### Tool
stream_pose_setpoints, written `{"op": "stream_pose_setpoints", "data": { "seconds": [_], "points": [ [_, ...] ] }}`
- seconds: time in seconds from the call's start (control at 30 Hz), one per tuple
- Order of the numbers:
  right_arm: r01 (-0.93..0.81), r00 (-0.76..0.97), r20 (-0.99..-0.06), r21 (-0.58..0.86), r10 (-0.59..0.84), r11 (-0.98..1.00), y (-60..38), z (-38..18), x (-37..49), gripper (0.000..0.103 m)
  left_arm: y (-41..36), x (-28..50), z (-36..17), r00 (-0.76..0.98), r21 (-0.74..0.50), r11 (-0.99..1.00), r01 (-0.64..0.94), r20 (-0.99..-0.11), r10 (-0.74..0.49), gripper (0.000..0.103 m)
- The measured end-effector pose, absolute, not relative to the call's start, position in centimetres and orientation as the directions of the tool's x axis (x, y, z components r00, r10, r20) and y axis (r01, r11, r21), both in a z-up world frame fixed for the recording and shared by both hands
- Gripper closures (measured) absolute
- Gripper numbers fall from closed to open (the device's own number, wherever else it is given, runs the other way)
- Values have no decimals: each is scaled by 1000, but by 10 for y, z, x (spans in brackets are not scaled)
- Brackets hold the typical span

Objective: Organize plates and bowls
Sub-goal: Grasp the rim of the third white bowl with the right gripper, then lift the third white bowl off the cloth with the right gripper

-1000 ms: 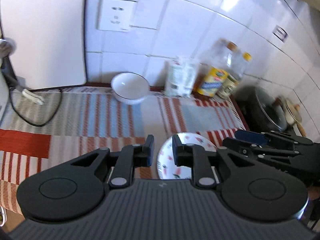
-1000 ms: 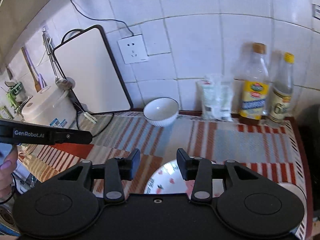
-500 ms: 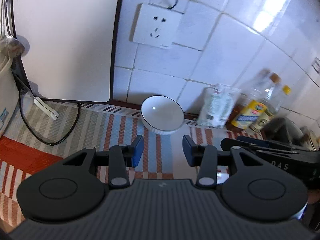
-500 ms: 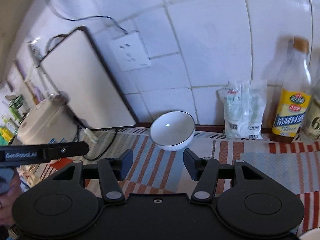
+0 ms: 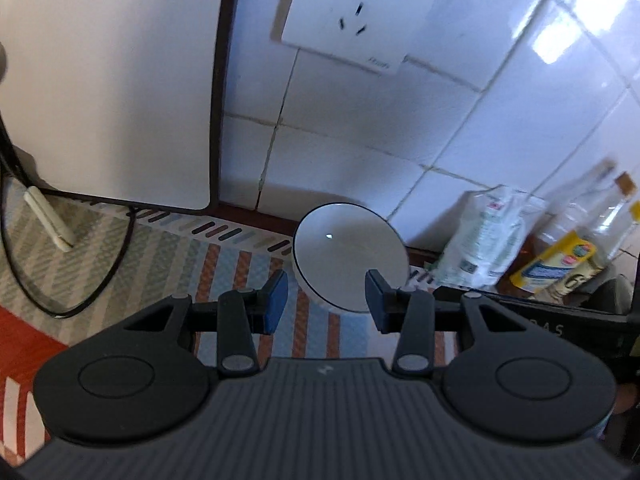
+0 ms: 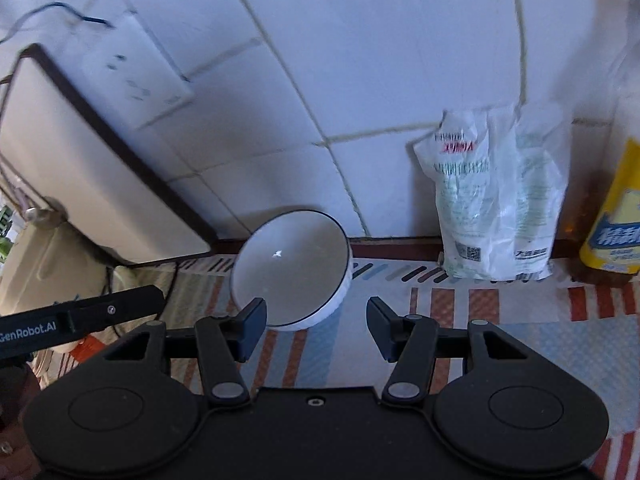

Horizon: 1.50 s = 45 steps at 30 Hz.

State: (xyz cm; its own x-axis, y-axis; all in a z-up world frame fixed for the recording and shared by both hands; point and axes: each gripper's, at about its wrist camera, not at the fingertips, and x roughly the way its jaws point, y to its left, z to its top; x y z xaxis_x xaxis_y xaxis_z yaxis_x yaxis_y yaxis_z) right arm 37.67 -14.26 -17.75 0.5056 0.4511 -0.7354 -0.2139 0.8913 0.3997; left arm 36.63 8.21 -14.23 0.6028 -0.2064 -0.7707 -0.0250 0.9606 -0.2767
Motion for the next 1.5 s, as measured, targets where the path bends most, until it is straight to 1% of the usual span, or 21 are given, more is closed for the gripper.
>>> {"op": "stream_pose_setpoints", "data": {
  "seconds": [0.17, 0.3, 0.4, 0.47, 0.5, 0.53, 0.57, 0.6, 0.67, 0.73, 0.8, 0.83, 0.87, 1.03, 1.17, 1.23, 1.33, 1.5],
  "points": [
    [-153, 446, -758, 458, 475, 875, -139, -206, 401, 42, 78, 389, -170, 562, -254, 966, -39, -805, -189, 61],
    [-138, 422, -771, 466, 477, 874, -133, -218, 411, 42, 75, 402, -189, 528, -232, 972, -46, -831, -173, 62],
    [-123, 404, -783, 466, 473, 876, -130, -225, 417, 42, 73, 412, -202, 458, -240, 970, -48, -868, -192, 66],
    [-127, 399, -786, 463, 473, 877, -127, -229, 420, 42, 76, 414, -205, 456, -270, 960, -74, -865, -208, 69],
    [-129, 394, -787, 463, 474, 877, -125, -231, 422, 42, 77, 415, -206, 457, -272, 958, -86, -866, -205, 73],
    [-129, 392, -788, 463, 474, 877, -124, -233, 423, 42, 77, 416, -207, 458, -272, 958, -90, -866, -203, 74],
    [-129, 392, -787, 465, 476, 876, -122, -235, 424, 42, 77, 417, -207, 459, -280, 956, -93, -864, -208, 78],
    [-129, 388, -788, 466, 477, 875, -120, -237, 425, 42, 76, 417, -206, 460, -288, 953, -90, -861, -216, 84],
    [-129, 383, -790, 468, 479, 874, -116, -240, 428, 45, 73, 420, -206, 463, -284, 955, -83, -860, -215, 87],
    [-127, 385, -790, 466, 477, 875, -114, -241, 429, 48, 70, 423, -208, 464, -263, 961, -87, -864, -195, 87],
    [-124, 390, -790, 465, 474, 877, -110, -244, 432, 55, 69, 425, -209, 464, -259, 961, -99, -866, -186, 88],
    [-122, 390, -790, 465, 473, 877, -109, -245, 432, 63, 69, 425, -210, 464, -259, 960, -104, -866, -184, 88],
    [-119, 390, -792, 463, 470, 878, -107, -246, 433, 67, 69, 425, -211, 464, -259, 960, -111, -867, -180, 89],
    [-108, 403, -800, 440, 444, 891, -105, -248, 431, 76, 59, 423, -213, 458, -211, 971, -108, -878, -140, 92],
    [-81, 398, -813, 429, 424, 900, -107, -245, 421, 77, 52, 413, -208, 450, -195, 976, -92, -883, -134, 92],
    [-67, 398, -808, 448, 435, 892, -112, -241, 413, 77, 53, 405, -201, 440, -207, 973, -106, -887, -141, 92],
    [-65, 395, -815, 435, 424, 898, -113, -232, 401, 77, 55, 393, -188, 453, -238, 965, -107, -876, -166, 92],
    [-76, 421, -803, 432, 422, 899, -120, -211, 377, 77, 49, 367, -167, 473, -233, 968, -89, -865, -165, 92]
  ]
}}
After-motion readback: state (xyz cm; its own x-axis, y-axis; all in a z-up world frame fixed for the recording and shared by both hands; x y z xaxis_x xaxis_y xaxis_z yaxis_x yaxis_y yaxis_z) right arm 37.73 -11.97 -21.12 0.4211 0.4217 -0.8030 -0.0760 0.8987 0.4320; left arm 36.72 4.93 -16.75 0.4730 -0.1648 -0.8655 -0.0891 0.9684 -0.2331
